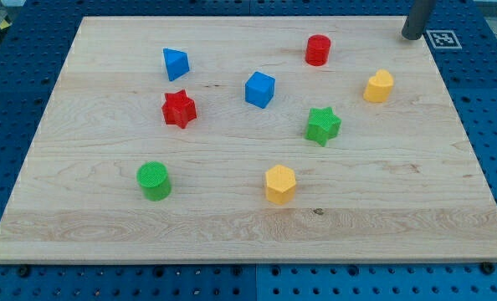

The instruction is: Move the red circle into the red star

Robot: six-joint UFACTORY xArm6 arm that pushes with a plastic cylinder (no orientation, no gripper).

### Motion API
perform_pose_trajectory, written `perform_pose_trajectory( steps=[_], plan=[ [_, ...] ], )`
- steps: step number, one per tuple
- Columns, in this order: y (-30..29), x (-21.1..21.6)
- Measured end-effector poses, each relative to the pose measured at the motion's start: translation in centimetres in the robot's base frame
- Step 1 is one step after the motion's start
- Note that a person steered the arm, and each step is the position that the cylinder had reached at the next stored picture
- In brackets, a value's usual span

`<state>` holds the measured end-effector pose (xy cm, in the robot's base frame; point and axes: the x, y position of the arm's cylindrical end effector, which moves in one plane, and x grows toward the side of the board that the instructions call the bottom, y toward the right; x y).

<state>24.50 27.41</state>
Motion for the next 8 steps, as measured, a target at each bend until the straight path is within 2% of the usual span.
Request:
perform_pose_trajectory(
  steps=[4,6,8],
  plan=[
    [1.3,-3.4],
    [-5.7,0.1],
    [-11.8,0.1]
  ],
)
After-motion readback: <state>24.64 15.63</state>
